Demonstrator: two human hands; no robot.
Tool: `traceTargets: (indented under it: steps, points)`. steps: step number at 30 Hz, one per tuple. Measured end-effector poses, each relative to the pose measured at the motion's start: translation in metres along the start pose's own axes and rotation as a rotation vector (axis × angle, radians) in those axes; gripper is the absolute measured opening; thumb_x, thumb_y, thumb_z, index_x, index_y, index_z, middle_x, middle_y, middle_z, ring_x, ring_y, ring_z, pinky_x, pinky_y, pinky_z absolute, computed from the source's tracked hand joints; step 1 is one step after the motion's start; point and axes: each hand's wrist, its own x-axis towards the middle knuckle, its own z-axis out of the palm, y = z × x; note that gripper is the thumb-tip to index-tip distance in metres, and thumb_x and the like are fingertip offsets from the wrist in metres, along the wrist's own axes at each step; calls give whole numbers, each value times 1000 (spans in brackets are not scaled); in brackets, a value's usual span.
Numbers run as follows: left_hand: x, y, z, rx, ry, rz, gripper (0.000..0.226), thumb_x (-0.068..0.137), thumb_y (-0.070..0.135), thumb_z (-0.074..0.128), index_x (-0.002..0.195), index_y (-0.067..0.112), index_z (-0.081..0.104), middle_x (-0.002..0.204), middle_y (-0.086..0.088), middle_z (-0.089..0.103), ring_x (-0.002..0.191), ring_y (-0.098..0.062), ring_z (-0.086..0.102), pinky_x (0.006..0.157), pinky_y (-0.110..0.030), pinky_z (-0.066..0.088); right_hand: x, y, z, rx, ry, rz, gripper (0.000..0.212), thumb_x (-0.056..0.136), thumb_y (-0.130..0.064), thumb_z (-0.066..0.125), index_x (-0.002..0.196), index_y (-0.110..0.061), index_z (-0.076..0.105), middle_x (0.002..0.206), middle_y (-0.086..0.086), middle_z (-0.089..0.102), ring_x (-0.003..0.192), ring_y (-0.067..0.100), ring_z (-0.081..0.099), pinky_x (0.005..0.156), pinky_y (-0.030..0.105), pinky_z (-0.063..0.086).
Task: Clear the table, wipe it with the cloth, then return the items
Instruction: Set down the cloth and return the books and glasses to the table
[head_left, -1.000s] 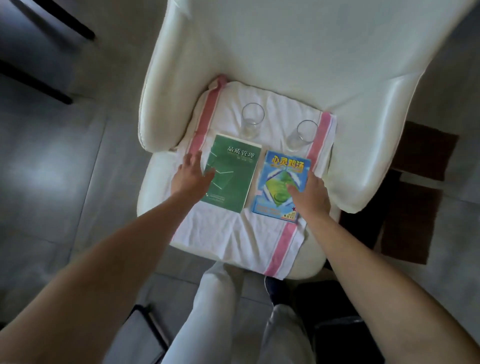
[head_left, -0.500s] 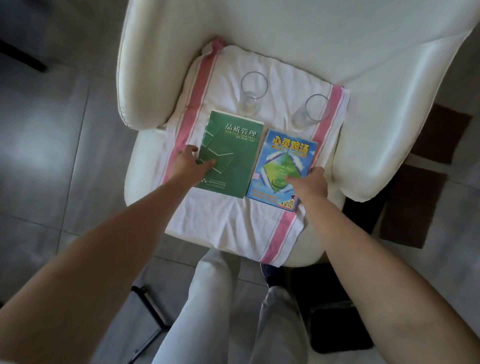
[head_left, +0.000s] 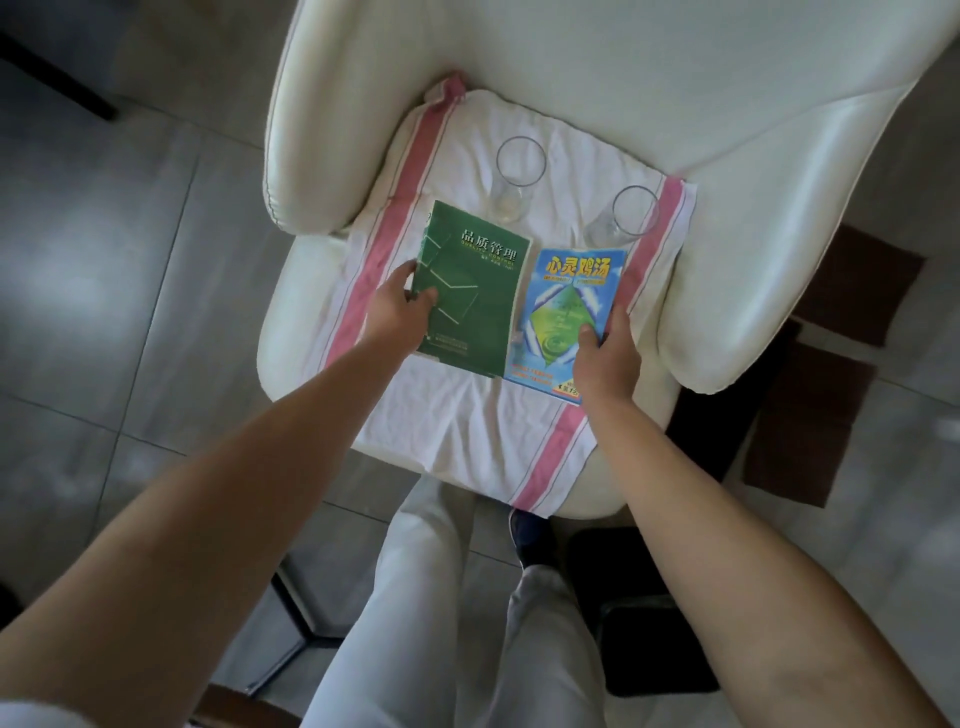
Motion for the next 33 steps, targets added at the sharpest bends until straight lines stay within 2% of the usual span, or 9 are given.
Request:
traceTargets:
  steps: [3,6,9,13,16,19,23,27,33]
  points:
    - [-18,8,-6,43,71,81,51,107,18,51,157,20,41,130,-5,67,92,-18,71,75,-37,63,-13,-9,-20,5,36,-45,58,104,-17,48,159,-32,33,129,9,68,110,37,64,89,38,48]
    - [-45,12,-16,20,120,119,57,106,15,48,159,32,35,139,6,60,103,-20,70,84,-39,62,-29,-16,-46,18,43,-85,63,106,-13,43,163,-32,24,135,12,65,113,36,63,82,31,40]
    - [-82,12,-27,-88,169,146,63,105,12,48,159,41,31,137,13,56,101,-7,67,77,-22,60,-48,-24,-69,19,36,-133,61,106,-11,43,162,-29,27,137,13,64,118,36,61,83,29,39]
    - [-139,8,-42,-251,200,146,59,104,13,49,157,37,37,131,-3,68,106,-19,72,89,-37,62,-77,-31,-101,16,-6,-266,61,105,-10,47,161,-29,32,147,6,60,126,33,60,95,31,41]
    - [-190,5,-56,-295,282,165,57,106,12,50,158,31,38,125,-1,67,98,-15,69,70,-13,57,-104,-32,-125,54,-49,-342,60,105,-11,47,160,-31,35,149,1,59,128,28,59,100,30,42]
    - [-235,-4,-73,-385,338,183,58,107,13,51,159,31,35,122,-7,68,94,-17,71,83,-27,62,-129,-34,-147,85,-86,-399,57,105,-12,47,158,-33,39,147,0,60,128,27,59,100,30,43]
    - [-300,-27,-94,-533,433,185,59,107,12,53,159,32,35,114,-5,66,90,-14,70,79,-25,61,-170,-44,-166,70,-165,-498,57,105,-11,48,157,-34,40,146,-3,60,127,22,58,93,20,39]
    - [-359,-66,-119,-591,528,197,60,105,9,55,159,30,36,116,-11,68,96,-22,69,84,-31,61,-220,-59,-159,86,-267,-611,55,105,-11,48,157,-29,40,149,-4,57,131,17,56,100,20,40]
    - [-442,-154,-159,-695,690,143,60,105,9,57,159,28,39,96,2,69,73,1,69,65,-16,56,-300,-77,-109,73,-415,-757,54,104,-14,52,154,-31,45,139,-2,66,120,19,63,97,29,48]
